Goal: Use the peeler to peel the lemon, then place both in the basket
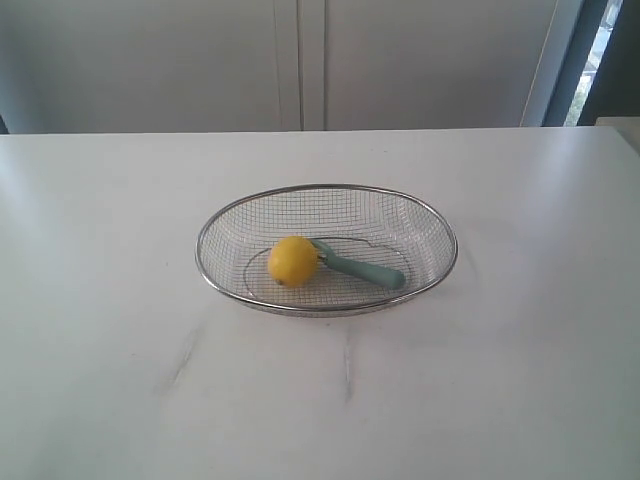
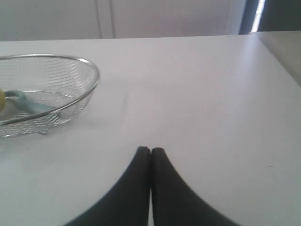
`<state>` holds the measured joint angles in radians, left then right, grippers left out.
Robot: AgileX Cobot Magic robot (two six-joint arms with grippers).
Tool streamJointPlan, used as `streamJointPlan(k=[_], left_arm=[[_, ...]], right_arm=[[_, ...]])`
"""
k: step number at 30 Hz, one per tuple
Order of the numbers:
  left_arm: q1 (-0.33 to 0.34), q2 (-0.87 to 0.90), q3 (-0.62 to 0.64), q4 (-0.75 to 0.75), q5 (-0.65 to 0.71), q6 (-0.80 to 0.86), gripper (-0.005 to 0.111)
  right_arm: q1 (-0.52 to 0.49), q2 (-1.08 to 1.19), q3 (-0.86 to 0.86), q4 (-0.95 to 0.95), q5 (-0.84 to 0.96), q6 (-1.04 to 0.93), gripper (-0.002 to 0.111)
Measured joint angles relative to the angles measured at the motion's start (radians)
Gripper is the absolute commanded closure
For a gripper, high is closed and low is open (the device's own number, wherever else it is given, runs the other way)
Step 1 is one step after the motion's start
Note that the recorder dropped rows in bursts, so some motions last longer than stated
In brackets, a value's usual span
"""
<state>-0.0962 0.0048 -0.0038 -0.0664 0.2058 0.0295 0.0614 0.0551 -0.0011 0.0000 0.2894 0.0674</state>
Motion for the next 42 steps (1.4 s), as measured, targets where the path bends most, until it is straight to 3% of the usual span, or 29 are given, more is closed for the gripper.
streamJointPlan(k=[6,12,18,29,42], left_arm=[[0.0,0.0,0.0,0.0,0.0,0.0,0.107],[0.0,0.0,0.0,0.0,-0.002,0.0,0.107],[0.0,0.0,0.0,0.0,-0.002,0.0,0.107],[0.0,0.0,0.0,0.0,-0.002,0.0,0.107],[0.0,0.0,0.0,0.0,-0.002,0.0,0.107]], right_arm=[[-0.181,-0.048,0.0,0.0,0.003,0.0,0.108],[-0.196,-0.05,0.0,0.0,-0.003,0.0,0.108],[-0.182,-0.05,0.0,0.0,-0.003,0.0,0.108],[-0.027,-0.05,0.0,0.203,-0.003,0.0,0.108],[-0.026,-0.05,0.0,0.048,0.052,-0.01,0.108]])
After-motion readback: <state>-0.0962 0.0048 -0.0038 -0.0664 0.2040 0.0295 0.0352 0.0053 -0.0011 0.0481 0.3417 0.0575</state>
